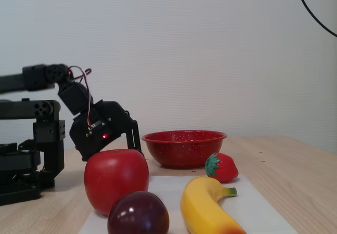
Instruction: Grasp the banana and put it in the red bowl.
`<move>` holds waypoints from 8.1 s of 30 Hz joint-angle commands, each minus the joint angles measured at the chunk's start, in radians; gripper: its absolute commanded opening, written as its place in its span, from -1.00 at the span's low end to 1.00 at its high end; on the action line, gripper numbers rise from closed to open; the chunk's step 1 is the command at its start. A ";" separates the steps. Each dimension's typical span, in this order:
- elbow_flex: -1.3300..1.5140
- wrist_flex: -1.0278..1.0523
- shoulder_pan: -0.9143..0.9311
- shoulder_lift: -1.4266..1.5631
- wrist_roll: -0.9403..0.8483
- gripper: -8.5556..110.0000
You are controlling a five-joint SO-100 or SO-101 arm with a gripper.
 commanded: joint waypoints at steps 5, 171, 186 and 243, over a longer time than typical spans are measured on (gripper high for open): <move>-0.250 0.054 -0.035 -0.132 0.055 -0.85; -2.586 0.891 -0.646 -2.145 0.459 -0.85; -2.473 0.891 -0.612 -1.875 0.440 -0.85; -2.192 0.776 0.454 -1.402 0.040 -0.85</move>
